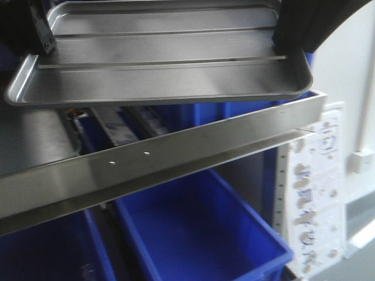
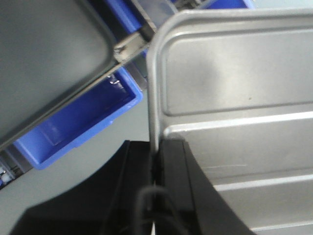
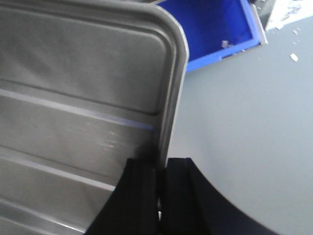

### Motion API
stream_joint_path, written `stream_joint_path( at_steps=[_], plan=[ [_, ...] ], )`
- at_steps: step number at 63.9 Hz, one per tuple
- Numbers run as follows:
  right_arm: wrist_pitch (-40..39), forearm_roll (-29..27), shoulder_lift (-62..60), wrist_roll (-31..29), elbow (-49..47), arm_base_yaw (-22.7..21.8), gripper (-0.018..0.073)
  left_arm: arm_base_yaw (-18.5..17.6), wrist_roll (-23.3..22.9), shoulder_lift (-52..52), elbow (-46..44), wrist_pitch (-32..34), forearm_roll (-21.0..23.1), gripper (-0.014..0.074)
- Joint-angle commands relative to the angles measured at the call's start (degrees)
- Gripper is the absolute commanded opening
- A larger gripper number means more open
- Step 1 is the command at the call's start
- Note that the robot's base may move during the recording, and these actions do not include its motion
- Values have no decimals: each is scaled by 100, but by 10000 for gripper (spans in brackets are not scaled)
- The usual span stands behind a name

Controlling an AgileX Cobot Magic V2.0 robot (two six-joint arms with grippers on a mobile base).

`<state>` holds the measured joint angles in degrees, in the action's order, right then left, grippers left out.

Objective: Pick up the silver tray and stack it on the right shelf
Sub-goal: 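Position the held tray above the larger grey tray on the shelf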

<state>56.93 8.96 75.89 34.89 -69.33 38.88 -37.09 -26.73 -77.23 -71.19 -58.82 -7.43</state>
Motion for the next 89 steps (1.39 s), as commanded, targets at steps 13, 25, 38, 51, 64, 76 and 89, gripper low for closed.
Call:
stream_joint_path(
  at_steps=[13, 25, 38, 51, 64, 76, 89],
  plan=[
    [-274, 203, -184, -130, -171, -8, 57, -50, 106, 193, -175, 77, -138, -93],
    [-274, 203, -184, -130, -171, -8, 57, -50, 106, 193, -175, 77, -138, -93],
    [-274, 203, -184, -130, -171, -8, 57, -50, 106, 193, -175, 77, -123, -93],
    [-274, 203, -184, -130, -171, -8, 57, -50, 106, 193, -175, 77, -115, -93],
    [-274, 203, -184, -130, -171, -8, 57, -50, 106, 193, -175, 77, -115, -93],
    [-274, 203, -184, -130, -171, -8, 57, -50, 106, 193, -175, 77, -115, -93],
    [-274, 203, -184, -130, -171, -8, 57, -50, 106, 193, -175, 77, -115, -93]
  ],
)
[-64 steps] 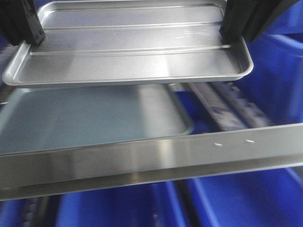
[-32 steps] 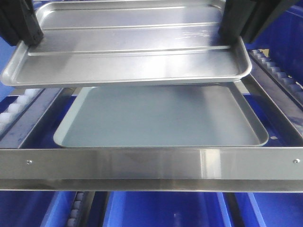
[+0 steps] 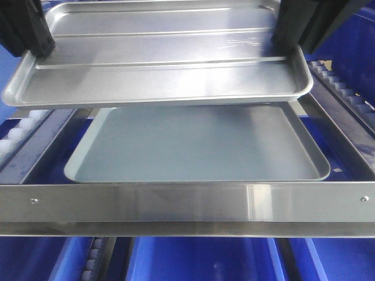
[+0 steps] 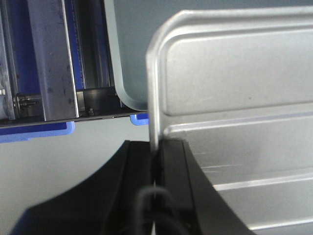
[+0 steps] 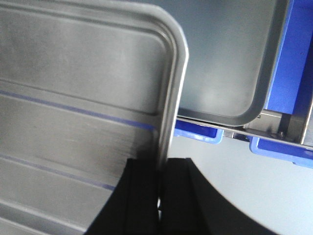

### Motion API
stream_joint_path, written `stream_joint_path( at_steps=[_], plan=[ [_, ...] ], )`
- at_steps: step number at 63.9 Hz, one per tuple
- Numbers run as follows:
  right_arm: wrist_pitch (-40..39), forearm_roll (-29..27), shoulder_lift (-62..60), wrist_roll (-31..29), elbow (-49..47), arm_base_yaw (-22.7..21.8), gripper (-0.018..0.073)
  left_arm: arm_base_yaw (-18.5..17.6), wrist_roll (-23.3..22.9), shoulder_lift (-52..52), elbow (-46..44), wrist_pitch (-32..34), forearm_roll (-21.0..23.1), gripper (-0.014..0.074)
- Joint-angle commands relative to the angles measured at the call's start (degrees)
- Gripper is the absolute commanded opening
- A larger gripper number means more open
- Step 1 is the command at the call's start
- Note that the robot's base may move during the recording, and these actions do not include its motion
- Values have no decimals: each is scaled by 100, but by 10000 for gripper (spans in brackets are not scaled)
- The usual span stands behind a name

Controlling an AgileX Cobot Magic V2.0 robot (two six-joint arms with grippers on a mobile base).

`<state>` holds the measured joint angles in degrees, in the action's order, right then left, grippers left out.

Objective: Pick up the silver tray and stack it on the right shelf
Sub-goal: 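Position the held tray above the larger grey tray on the shelf, then lower the silver tray into the grey tray and open both grippers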

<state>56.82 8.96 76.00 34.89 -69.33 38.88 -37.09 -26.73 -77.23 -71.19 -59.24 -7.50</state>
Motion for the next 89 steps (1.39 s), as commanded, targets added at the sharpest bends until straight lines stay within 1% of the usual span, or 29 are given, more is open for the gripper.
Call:
stream_joint_path(
  at_steps=[1, 35, 39, 43, 45, 51, 55, 65, 70, 76, 83, 89],
  plan=[
    [-263, 203, -194, -130, -171, -8, 57, -50, 106, 193, -175, 119, -107, -93],
    [-314, 200, -194, -130, -171, -8, 57, -50, 116, 193, -175, 109, -123, -93],
    [-268, 200, -194, -130, -171, -8, 57, -50, 185, 193, -175, 123, -123, -93],
    [-289, 217, -194, -130, -171, -14, 57, -50, 432, 168, -175, 213, -113, -93],
    [-287, 214, -194, -130, -194, -50, 57, -50, 470, 137, -179, 262, -113, -93],
    [-287, 214, -194, -130, -257, -248, 57, -50, 469, -51, -306, 418, -119, -93],
    [-309, 219, -194, -142, -283, -463, 57, -50, 469, -242, -476, 482, -56, -93],
    [-493, 208, -155, -734, -347, -1009, 57, -50, 508, -867, -1129, 479, -86, -93],
    [-665, 208, -53, -927, -378, -1257, 57, -50, 508, -1196, -1445, 569, -218, -93],
    [-826, 208, 304, -1138, -469, -1565, 57, -50, 508, -1600, -1736, 738, -257, -93],
    [-989, 208, 802, -1259, -569, -1751, 57, -50, 508, -1968, -1842, 949, -268, -93],
    [-1277, 214, 1221, -1282, -663, -1788, 57, 16, 508, -2284, -1855, 1051, -269, -93]
  ],
)
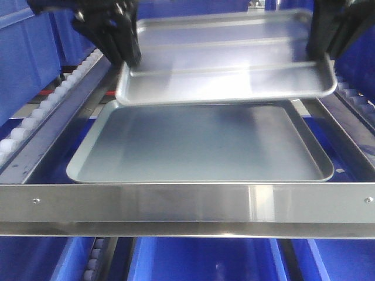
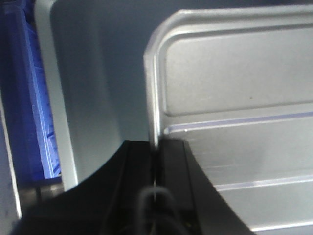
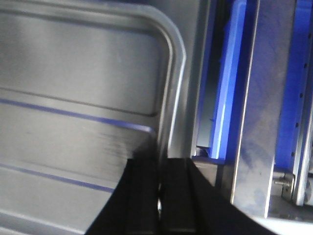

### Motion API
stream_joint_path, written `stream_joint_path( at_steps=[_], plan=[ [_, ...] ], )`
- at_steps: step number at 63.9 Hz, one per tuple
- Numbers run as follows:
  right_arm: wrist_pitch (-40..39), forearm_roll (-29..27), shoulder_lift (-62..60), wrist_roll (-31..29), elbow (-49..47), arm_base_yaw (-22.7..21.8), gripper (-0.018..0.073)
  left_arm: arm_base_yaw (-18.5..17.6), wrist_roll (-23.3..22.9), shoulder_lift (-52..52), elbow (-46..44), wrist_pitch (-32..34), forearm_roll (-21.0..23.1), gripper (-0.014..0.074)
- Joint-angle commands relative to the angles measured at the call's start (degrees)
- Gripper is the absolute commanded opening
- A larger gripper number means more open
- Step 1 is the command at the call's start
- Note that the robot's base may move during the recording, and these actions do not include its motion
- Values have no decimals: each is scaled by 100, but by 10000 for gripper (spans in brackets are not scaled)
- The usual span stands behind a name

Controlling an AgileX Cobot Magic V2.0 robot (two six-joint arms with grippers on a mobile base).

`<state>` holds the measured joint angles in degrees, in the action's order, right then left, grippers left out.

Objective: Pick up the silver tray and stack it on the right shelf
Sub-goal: 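Lower the silver tray into the grey tray and open both grippers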

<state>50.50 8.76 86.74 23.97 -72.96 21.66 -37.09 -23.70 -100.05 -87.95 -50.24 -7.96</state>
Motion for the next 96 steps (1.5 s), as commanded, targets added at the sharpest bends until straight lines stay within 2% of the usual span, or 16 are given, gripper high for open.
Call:
stream_joint_path(
  at_steps=[1, 13, 33, 38, 43, 48, 51, 53, 61, 66, 77, 84, 90, 96],
  plan=[
    [-692, 239, 214, -191, -313, -67, 57, 14, 206, -48, -180, 150, -222, -93],
    [-1158, 253, 911, -191, -432, -67, 57, 167, 206, -553, -180, 350, -222, -93],
    [-1211, 334, 1196, -191, -432, -67, 58, 424, 206, -799, -217, 522, -80, -86],
    [-1226, 360, 1196, -191, -432, -67, 61, 483, 206, -801, -253, 591, 120, 1],
    [-1174, 360, 1196, -191, -432, -67, 79, 521, 206, -801, -265, 646, 193, 146],
    [-1092, 355, 1196, -191, -432, -67, 177, 521, 206, -801, -301, 570, 211, 321],
    [-1070, 355, 1196, -191, -432, -67, 242, 521, 206, -801, -330, 539, 211, 394],
    [-1057, 355, 1196, -191, -432, -67, 318, 521, 206, -801, -358, 492, 198, 428],
    [-960, 355, 1196, -191, -432, -67, 570, 521, 206, -801, -429, 417, 176, 452],
    [-858, 355, 1180, -191, -444, -67, 630, 521, 206, -801, -494, 324, 166, 452],
    [-350, 355, 1037, -196, -696, -67, 591, 521, 230, -708, -651, 31, 166, 429],
    [-20, 355, 799, -218, -894, -67, 519, 521, 310, -411, -651, -88, 166, 378],
    [120, 355, 490, -324, -891, -67, 398, 521, 518, -44, -651, -169, 166, 302],
    [269, 355, 67, -412, -792, -67, 197, 521, 790, 478, -610, -169, 142, 197]
  ],
)
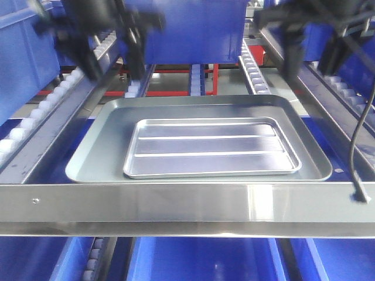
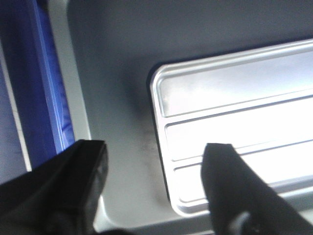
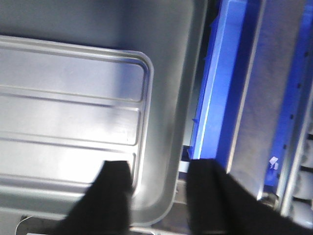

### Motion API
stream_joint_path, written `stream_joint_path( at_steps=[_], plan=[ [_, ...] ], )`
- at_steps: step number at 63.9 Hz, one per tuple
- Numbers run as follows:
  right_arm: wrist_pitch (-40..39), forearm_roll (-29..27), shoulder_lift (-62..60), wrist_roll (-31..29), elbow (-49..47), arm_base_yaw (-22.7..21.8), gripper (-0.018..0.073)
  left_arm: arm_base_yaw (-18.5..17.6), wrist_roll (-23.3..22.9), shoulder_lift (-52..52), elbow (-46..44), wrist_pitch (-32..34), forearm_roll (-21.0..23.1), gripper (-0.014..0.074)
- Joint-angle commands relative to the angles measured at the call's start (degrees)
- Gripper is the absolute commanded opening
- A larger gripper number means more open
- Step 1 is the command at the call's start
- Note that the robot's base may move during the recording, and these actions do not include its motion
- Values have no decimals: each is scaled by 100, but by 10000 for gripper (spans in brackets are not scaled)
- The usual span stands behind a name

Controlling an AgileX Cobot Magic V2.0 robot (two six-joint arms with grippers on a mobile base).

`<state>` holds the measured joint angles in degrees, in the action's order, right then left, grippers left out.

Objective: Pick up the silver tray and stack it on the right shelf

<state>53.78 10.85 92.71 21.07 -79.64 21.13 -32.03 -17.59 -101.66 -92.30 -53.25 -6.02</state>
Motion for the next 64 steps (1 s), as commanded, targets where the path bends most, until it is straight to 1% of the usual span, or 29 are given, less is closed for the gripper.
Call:
stream_joint_path(
  at_steps=[1, 6, 7, 10, 14, 15, 21, 26, 29, 40, 46, 54, 60, 64],
  plan=[
    [-42, 146, -576, -139, -97, -14, 160, 15, 227, 704, -159, 132, -53, 181],
    [-49, 146, -861, -237, 75, -14, 44, 15, 376, 1114, 47, 210, -90, 73],
    [-49, 146, -912, -247, 138, -14, 38, 15, 404, 1182, 103, 254, -97, 54],
    [-87, 146, -1071, -247, 282, -14, 59, 15, 442, 1399, 314, 348, -106, -5],
    [-172, 146, -1319, -252, 543, -14, 57, 15, 442, 1775, 789, 572, -119, -102],
    [-198, 146, -1375, -251, 605, -14, 57, 15, 442, 1855, 900, 634, -119, -109],
    [-509, 146, -1821, -271, 1151, -14, 57, 15, 442, 2401, 1732, 1219, -129, -95],
    [-848, 146, -2169, -294, 1638, -14, 57, 15, 442, 2921, 2613, 1854, -129, -95],
    [-1047, 146, -2393, -294, 1976, -14, 57, 15, 442, 3222, 3149, 2362, -129, -95],
    [-1971, 146, -3257, -294, 3283, -14, 57, 15, 442, 4303, 4953, 3791, -129, -95],
    [-2614, 150, -3815, -306, 3987, -14, 57, 15, 442, 4945, 5760, 4344, -129, -95],
    [-3333, 219, -4649, -316, 4752, -3, 57, 15, 442, 5863, 6546, 4866, -129, -95],
    [-3696, 345, -5351, -316, 5095, 24, 57, 15, 442, 6582, 6785, 4968, -144, -95],
    [-3802, 405, -5860, -316, 5206, 24, 57, 15, 442, 7053, 6828, 4956, -163, -95]
  ],
)
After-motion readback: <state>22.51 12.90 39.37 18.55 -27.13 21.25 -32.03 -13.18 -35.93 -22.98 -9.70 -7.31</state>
